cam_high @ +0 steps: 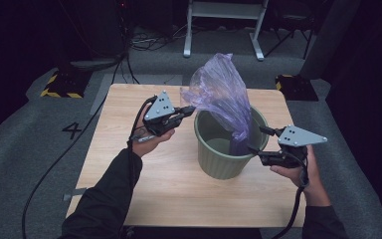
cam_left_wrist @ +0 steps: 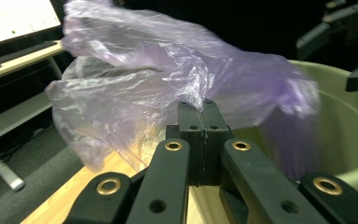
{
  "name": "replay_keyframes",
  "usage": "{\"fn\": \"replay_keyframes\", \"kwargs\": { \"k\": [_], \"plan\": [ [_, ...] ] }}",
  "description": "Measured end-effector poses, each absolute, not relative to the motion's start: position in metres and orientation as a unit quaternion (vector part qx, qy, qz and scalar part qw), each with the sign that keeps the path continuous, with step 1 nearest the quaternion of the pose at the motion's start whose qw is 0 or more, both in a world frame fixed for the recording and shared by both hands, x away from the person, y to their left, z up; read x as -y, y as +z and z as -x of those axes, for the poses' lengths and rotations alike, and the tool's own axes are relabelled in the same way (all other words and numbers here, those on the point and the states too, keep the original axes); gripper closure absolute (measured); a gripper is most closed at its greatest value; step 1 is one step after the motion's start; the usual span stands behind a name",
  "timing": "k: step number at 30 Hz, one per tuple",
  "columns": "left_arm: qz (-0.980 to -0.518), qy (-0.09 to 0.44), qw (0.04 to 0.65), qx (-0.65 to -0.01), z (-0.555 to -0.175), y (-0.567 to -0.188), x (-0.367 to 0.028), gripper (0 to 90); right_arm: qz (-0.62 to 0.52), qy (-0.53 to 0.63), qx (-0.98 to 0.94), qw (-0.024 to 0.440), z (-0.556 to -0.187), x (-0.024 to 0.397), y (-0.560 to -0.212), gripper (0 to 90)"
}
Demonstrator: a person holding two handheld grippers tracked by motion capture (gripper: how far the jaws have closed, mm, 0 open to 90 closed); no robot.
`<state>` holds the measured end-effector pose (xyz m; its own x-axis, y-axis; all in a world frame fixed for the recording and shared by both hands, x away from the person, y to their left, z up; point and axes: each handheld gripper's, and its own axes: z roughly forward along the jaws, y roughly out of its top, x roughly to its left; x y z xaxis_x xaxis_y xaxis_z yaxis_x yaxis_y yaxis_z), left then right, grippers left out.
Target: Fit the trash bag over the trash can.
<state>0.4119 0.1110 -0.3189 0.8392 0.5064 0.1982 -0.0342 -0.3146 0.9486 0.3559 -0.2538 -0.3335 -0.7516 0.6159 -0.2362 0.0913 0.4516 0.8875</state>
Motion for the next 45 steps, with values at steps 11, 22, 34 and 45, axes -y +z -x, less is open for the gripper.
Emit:
{"fn": "replay_keyframes", "kwargs": {
  "k": [11, 22, 34, 45],
  "plan": [
    [-0.781, 0.228, 0.569, -0.124, -0.386, -0.327, -0.109, 89.9, -0.204, 0.49, -0.795, 0.295, -0.345, 0.234, -0.311, 25.6],
    [-0.797, 0.212, 0.561, -0.079, -0.358, -0.334, -0.095, 90.0, -0.175, 0.472, -0.809, 0.304, -0.352, 0.198, -0.312, 32.1],
    [-0.811, 0.204, 0.547, -0.05, -0.333, -0.342, -0.079, 89.9, -0.134, 0.46, -0.818, 0.318, -0.35, 0.187, -0.325, 86.8],
    [-0.811, 0.199, 0.548, -0.05, -0.329, -0.342, -0.083, 89.7, -0.136, 0.469, -0.813, 0.316, -0.348, 0.19, -0.326, 65.5]
  ]
}}
